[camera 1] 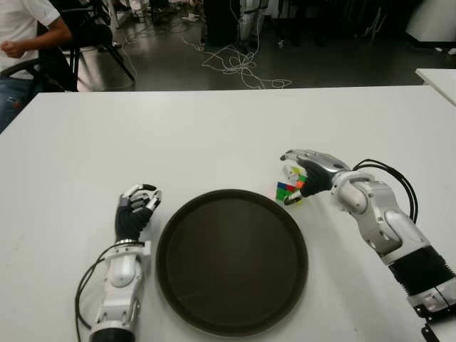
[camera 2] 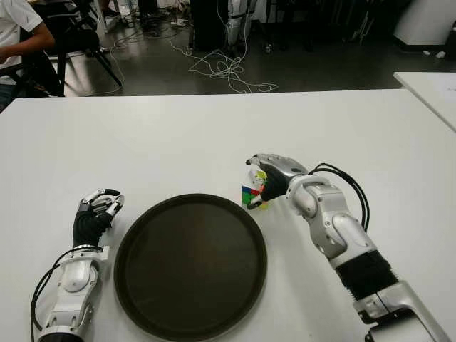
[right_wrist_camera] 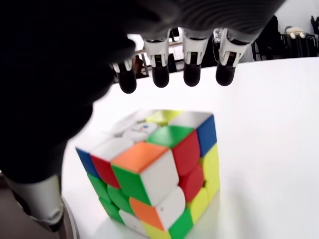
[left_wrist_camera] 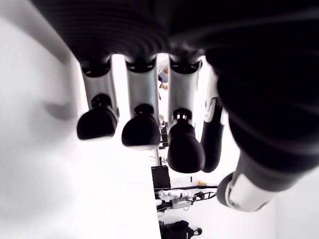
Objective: Pick up the Rubik's Cube and put it in the plate
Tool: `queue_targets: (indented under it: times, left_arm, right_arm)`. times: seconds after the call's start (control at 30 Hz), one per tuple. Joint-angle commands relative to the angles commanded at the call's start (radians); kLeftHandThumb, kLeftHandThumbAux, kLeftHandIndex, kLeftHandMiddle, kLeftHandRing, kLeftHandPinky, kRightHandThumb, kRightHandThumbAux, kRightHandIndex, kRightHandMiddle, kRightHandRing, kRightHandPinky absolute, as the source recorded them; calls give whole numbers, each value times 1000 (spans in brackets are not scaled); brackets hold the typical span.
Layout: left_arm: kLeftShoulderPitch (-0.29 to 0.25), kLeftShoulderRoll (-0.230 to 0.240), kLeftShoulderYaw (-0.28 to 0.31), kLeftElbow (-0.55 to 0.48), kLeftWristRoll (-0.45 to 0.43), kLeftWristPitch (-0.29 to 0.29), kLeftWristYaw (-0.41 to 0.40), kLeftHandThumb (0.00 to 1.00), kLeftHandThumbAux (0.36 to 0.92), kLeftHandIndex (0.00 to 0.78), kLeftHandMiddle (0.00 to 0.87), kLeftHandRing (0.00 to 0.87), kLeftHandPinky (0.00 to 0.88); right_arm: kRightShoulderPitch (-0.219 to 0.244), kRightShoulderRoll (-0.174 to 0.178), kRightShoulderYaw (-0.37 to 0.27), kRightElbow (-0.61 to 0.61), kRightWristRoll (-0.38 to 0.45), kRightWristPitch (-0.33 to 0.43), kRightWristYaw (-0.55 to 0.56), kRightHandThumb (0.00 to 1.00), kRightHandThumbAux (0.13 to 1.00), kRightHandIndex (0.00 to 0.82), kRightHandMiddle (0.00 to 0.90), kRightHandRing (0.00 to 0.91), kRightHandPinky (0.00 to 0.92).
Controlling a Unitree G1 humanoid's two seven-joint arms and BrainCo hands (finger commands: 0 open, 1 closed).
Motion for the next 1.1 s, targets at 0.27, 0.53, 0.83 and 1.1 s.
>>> queue_targets:
  times: [0.27,0.53,0.83,1.1]
  left_arm:
    - [2,1,-3,-5,4,2,1,705,708,443,808,825,803]
    - [3,1,-4,-2,7,-11,1,705,708,443,803,823,803]
    - [5,3,-5,4,0,-36,-14,704,707,443,812,831,811]
    - [9,1,-2,2,-15,-53,-36,704,707,443,816,831,807]
  right_arm:
    - [2,1,-1,11,6,-11,-13,0,699,0,0,0,0]
    - [1,1,4,18,1,-14,-16,0,715,0,0,0,0]
    - [4,4,4,36,3,-23,-33,0,725,0,0,0,0]
    - [6,-4,6,44,1,-28,-30,0,704,0,0,0,0]
